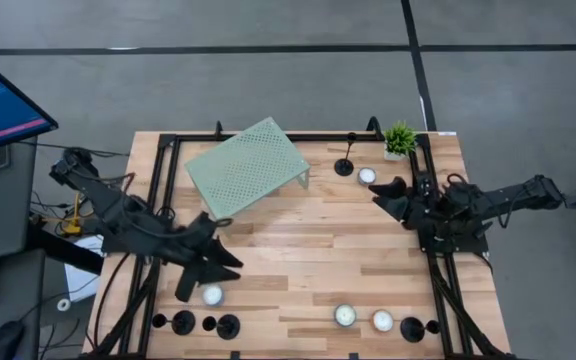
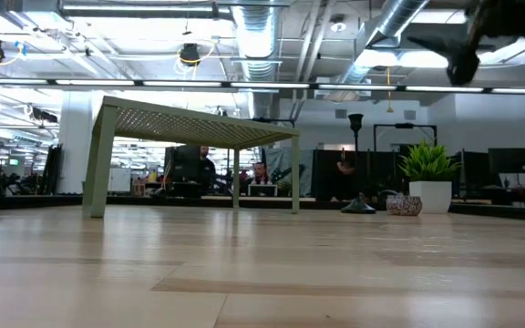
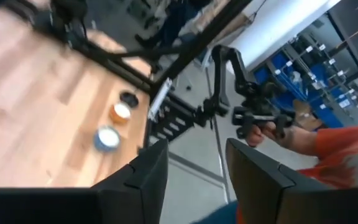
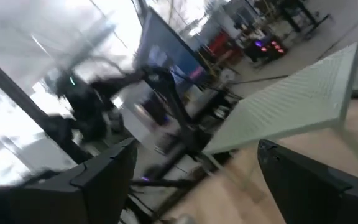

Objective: Pick & Place candle stick holders
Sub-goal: Put the black candle holder on the shelf

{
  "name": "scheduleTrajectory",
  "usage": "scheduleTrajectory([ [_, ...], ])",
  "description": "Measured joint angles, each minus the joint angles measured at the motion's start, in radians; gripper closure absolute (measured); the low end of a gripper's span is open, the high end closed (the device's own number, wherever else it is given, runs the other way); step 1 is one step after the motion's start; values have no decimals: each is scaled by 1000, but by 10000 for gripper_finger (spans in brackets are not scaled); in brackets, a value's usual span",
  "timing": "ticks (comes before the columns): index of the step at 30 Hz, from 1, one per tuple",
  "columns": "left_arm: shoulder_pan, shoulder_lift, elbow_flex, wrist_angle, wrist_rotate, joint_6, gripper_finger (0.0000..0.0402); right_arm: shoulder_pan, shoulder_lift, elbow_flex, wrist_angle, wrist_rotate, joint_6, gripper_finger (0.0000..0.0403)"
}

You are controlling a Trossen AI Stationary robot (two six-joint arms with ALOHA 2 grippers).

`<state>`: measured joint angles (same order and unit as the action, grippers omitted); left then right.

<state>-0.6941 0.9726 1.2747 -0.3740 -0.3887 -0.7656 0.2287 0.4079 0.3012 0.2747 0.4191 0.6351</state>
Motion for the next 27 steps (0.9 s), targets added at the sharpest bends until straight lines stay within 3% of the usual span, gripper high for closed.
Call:
scheduleTrajectory([
  [6, 0, -60, 0, -1, -60, 118, 312, 17, 201, 197, -46, 1, -268, 91],
  [12, 0, -100, 0, -10, -105, 208, 388, 47, 433, 336, -47, 65, -383, 100],
  [16, 0, -115, 0, -18, -105, 215, 396, 44, 558, 396, -45, 81, -367, 101],
  [21, -1, -128, 0, -59, -104, 214, 396, 61, 676, 450, -27, 76, -141, 101],
  [27, -1, -129, 0, -73, -82, 212, 397, 64, 792, 491, 10, 76, -55, 101],
])
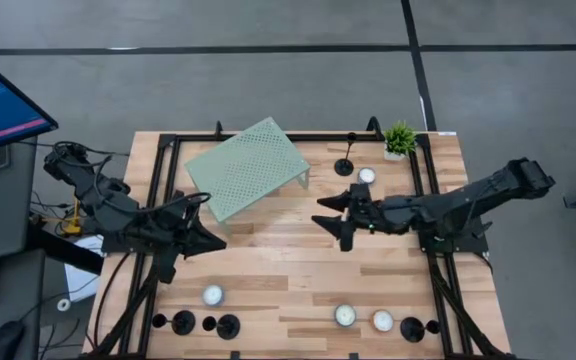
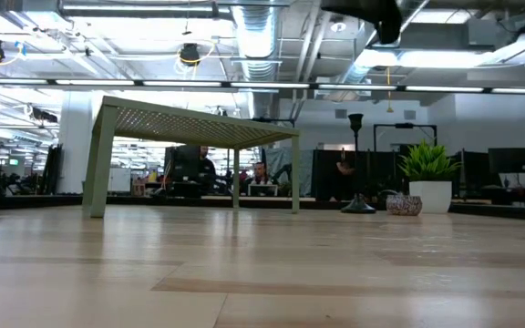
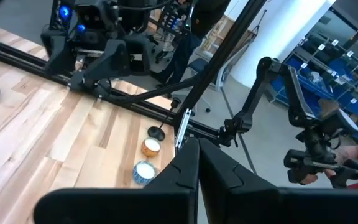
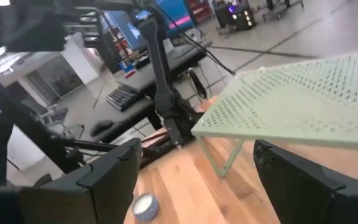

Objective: Pick & Place candle stick holders
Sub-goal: Put the black candle holder on the shelf

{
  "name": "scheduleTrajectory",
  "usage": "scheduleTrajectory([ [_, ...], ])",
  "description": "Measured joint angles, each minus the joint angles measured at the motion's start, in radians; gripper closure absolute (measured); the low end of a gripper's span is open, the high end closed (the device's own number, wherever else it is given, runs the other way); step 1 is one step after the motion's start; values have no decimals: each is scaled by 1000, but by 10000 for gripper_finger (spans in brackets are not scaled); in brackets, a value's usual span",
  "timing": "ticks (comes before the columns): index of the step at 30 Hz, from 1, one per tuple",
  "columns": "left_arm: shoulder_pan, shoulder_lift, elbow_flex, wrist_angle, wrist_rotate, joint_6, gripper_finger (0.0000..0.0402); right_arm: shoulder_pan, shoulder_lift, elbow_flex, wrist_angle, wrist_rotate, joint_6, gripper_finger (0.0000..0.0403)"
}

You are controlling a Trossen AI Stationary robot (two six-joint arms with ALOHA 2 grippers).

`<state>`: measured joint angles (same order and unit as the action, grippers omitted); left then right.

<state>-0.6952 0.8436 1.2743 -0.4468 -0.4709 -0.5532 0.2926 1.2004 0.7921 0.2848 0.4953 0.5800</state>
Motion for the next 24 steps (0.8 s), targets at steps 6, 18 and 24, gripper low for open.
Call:
scheduleTrajectory([
  [6, 0, 0, 0, -44, 72, -15, 397, -11, 89, 16, -14, -30, 130, 101],
  [18, 0, 0, 0, -235, 136, -134, 396, -5, 228, 24, 7, -268, 158, 101],
  [24, 0, -4, 0, -234, 165, -133, 393, -3, 363, 133, 6, -368, 98, 101],
])
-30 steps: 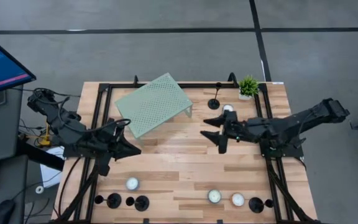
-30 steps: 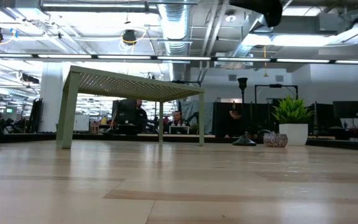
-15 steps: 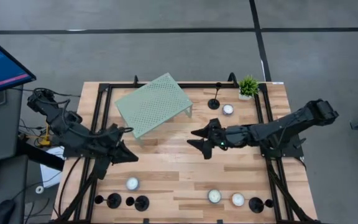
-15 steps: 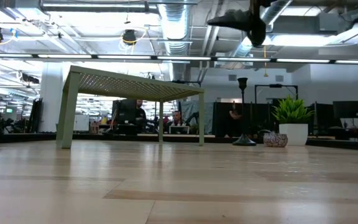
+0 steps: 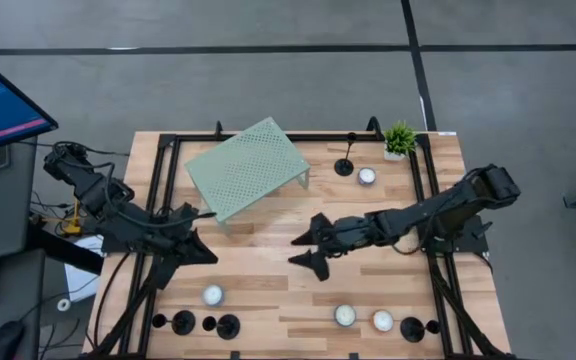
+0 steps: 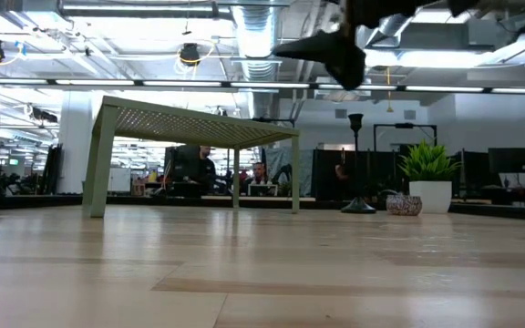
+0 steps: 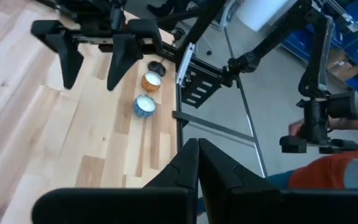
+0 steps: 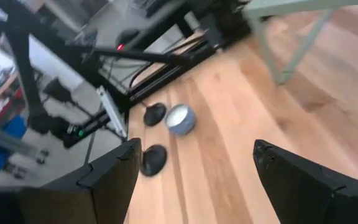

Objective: Pick & Place candle stick holders
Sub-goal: Put the black candle holder on the shelf

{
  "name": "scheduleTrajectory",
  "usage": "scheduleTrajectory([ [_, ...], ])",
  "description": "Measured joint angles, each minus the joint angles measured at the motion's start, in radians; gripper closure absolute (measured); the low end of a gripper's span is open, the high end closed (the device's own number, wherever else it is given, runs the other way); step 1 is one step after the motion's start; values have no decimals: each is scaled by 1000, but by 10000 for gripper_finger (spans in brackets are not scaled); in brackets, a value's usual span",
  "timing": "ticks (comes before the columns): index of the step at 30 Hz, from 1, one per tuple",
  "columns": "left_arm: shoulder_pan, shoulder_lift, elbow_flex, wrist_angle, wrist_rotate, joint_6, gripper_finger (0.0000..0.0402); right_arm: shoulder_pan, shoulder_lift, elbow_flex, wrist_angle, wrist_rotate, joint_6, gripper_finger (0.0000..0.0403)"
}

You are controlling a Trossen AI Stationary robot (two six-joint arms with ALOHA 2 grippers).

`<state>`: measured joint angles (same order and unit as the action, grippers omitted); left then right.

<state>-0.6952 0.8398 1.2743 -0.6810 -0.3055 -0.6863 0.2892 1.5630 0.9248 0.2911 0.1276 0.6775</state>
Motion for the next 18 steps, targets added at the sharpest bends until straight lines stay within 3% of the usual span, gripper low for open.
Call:
scheduleTrajectory([
  [8, 0, 0, 0, 0, 50, 0, 392, 25, 174, 221, -17, -15, -160, 101],
  [18, 0, 0, 0, 1, 99, 1, 392, 23, 335, 394, -22, -73, -114, 101],
])
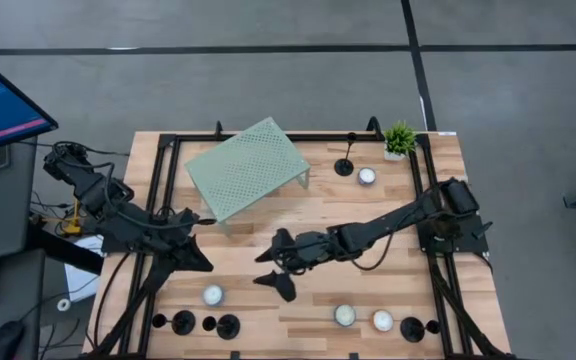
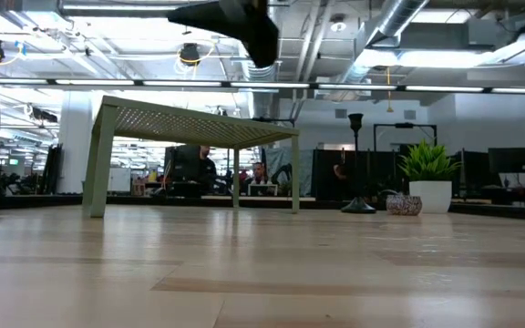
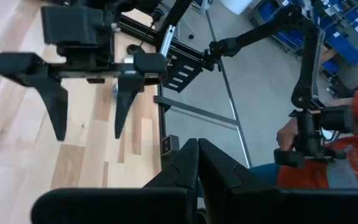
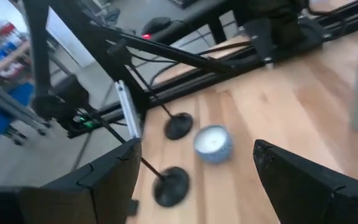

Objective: Pick & Place candle stick holders
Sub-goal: Put the black candle holder on the shelf

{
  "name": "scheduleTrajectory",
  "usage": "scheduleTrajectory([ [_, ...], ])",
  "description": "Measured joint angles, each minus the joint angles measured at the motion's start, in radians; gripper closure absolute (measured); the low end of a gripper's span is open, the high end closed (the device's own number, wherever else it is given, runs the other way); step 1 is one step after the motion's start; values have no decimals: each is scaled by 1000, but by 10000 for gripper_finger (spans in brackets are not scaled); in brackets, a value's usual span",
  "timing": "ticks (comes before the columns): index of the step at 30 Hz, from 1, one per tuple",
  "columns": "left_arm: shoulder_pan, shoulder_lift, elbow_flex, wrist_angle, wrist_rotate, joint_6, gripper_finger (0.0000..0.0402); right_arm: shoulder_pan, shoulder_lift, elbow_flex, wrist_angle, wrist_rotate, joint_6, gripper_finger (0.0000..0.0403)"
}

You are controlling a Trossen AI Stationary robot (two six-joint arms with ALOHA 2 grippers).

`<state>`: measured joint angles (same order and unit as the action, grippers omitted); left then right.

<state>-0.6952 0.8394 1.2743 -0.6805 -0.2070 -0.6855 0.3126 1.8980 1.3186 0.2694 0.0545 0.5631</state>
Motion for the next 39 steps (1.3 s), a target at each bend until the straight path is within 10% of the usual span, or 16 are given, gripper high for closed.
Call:
scheduleTrajectory([
  [6, 0, 0, 0, 0, 2, 0, 392, -7, 91, 108, -13, -149, -32, 101],
  [39, 0, 1, 0, 8, -36, 0, 392, 76, 529, 655, -86, -162, -338, 101],
])
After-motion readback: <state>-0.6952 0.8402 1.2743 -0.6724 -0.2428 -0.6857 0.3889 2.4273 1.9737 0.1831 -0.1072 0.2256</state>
